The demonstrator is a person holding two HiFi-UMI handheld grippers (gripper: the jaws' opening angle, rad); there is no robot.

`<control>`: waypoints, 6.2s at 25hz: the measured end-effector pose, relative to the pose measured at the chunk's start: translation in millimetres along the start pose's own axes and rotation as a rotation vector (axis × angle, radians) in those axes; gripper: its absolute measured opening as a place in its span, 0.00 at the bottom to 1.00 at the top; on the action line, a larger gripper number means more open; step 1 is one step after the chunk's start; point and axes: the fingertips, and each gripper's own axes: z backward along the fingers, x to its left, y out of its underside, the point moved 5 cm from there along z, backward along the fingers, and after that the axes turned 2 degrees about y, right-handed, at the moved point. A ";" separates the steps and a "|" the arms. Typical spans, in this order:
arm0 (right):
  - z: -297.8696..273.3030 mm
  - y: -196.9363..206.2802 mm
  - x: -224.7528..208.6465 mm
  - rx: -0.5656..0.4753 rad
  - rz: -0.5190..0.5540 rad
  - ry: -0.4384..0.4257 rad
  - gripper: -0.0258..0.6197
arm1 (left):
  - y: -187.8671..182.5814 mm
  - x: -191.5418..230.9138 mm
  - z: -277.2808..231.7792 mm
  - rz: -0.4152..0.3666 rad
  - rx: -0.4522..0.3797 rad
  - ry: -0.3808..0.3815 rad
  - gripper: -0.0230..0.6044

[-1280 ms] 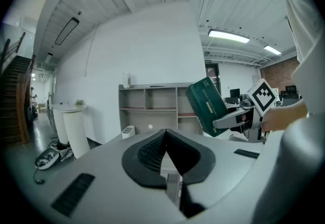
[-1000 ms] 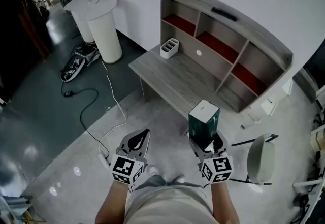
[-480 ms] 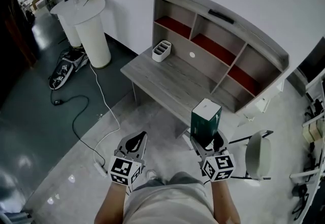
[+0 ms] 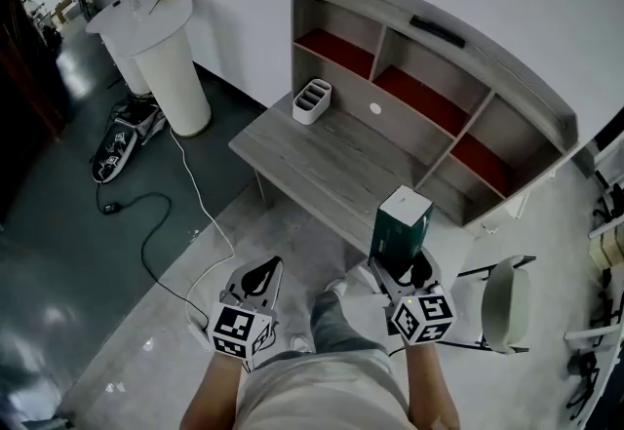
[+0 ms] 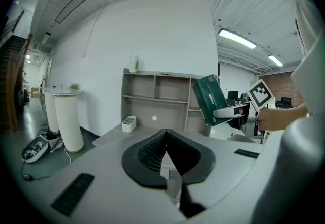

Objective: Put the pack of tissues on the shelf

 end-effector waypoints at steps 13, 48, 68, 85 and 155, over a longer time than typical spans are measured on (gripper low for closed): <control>-144.0 -46.0 -75.9 0.008 -0.026 -0.037 0.69 | -56.0 67.9 -179.1 -0.017 0.023 0.054 0.06; -282.8 52.7 -173.6 0.368 -0.164 0.438 0.69 | -84.9 138.4 -427.0 -0.209 0.227 0.601 0.06; -429.6 124.8 -192.1 0.727 0.114 0.432 0.69 | -37.3 272.7 -411.9 -0.170 0.361 0.566 0.06; -493.6 129.2 -232.1 0.880 0.658 0.391 0.69 | -16.7 315.5 -394.0 -0.050 0.386 0.481 0.06; -284.8 -35.6 -153.9 0.130 0.062 0.343 0.08 | -74.5 144.2 -404.6 0.061 0.184 0.569 0.06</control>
